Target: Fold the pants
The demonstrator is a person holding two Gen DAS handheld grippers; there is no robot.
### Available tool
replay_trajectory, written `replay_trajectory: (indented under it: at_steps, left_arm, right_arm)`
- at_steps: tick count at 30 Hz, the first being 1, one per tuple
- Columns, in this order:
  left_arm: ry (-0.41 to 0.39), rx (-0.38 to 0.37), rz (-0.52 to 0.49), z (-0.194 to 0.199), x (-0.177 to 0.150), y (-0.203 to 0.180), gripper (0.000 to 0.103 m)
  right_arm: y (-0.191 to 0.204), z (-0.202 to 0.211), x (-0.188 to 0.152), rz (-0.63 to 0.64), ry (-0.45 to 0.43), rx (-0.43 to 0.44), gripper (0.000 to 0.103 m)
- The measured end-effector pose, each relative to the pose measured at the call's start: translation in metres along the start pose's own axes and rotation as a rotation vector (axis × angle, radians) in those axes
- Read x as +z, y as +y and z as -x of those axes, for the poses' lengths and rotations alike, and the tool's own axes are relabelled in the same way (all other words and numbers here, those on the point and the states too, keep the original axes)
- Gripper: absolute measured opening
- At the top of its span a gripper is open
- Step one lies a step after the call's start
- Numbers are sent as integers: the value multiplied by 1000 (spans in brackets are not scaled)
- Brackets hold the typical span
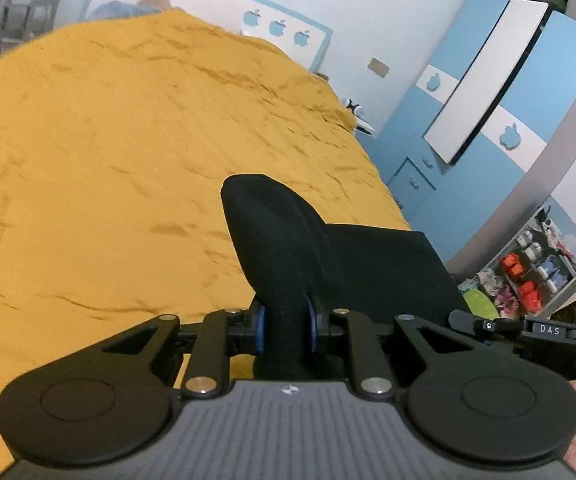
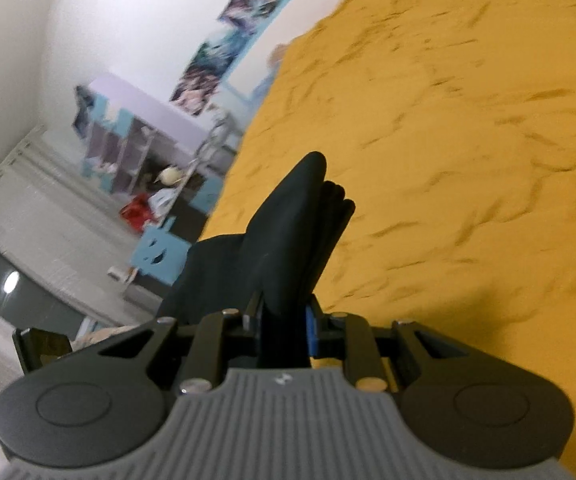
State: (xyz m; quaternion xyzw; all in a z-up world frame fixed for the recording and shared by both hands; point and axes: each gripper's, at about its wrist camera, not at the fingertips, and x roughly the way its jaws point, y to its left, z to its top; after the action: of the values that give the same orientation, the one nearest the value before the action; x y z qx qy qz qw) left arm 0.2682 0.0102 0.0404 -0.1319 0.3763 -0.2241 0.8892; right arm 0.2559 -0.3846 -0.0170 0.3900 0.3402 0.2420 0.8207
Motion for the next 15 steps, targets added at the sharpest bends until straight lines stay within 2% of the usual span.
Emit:
replay_trajectory:
  at_steps: [6,9,12,15]
  left_arm:
    - [-38,47,-46,71,29,28,21]
    - [-40,79,-84,94,40,36,21]
    - [-49,95,-67,95,38,49,21]
    - [-41,76,-38,79,22,61,21]
  right_arm:
    - [74,-33,-23,52,21,97,15]
    - [104,-47,-36,82,24,132,15]
    - [115,-62,-45,90,39,139,15]
    - [108,-69,-55,84,50,106,15]
